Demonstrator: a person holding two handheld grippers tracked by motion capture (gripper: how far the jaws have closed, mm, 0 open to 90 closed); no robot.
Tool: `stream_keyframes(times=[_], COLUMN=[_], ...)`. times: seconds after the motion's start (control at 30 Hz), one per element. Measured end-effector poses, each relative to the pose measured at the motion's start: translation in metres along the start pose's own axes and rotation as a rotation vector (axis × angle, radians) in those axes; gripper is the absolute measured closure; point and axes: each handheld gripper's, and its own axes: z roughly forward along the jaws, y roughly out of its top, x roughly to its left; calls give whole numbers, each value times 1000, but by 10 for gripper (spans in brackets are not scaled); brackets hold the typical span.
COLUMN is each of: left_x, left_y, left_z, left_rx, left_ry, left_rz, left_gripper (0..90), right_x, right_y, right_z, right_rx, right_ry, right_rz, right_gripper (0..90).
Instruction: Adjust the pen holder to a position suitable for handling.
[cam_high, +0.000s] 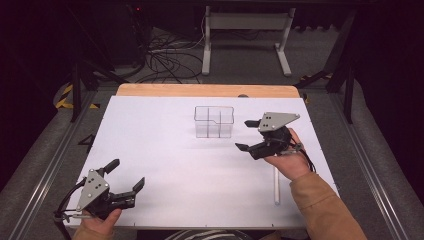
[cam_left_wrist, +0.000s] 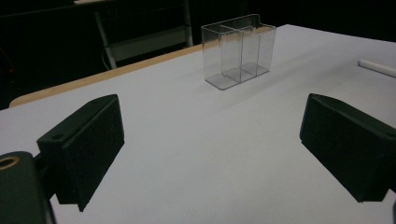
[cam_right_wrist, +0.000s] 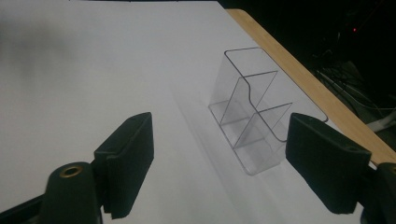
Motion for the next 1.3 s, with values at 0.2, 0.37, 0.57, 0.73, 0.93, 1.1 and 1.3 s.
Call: stream_keyframes(times=[0.2,0.37,0.57,0.73,0.93,1.1,1.3], left_x=[1,2,2,2,4,4,5], left_y=[0,0,0,0,0,0,0], left_z=[1,1,2,3,5,5,5], left_rx=[1,0,1,1,3,1,2], left_ry=[-1,-3,-6,-8,-15,-17,-16], left_rz=[-1,-2,-3,-5,-5,-4,-2], left_gripper=[74,74,75,76,76,76,76], right_x=[-11,-17,-21,-30,-40,-48,-51], right_y=[5,8,12,16,20,25,29], right_z=[12,17,24,32,46,60,74], right_rx=[26,23,16,17,45,86,132], right_ry=[7,9,21,58,97,102,103], right_rz=[6,17,25,57,70,47,19], right_gripper=[241,241,248,293,322,331,340])
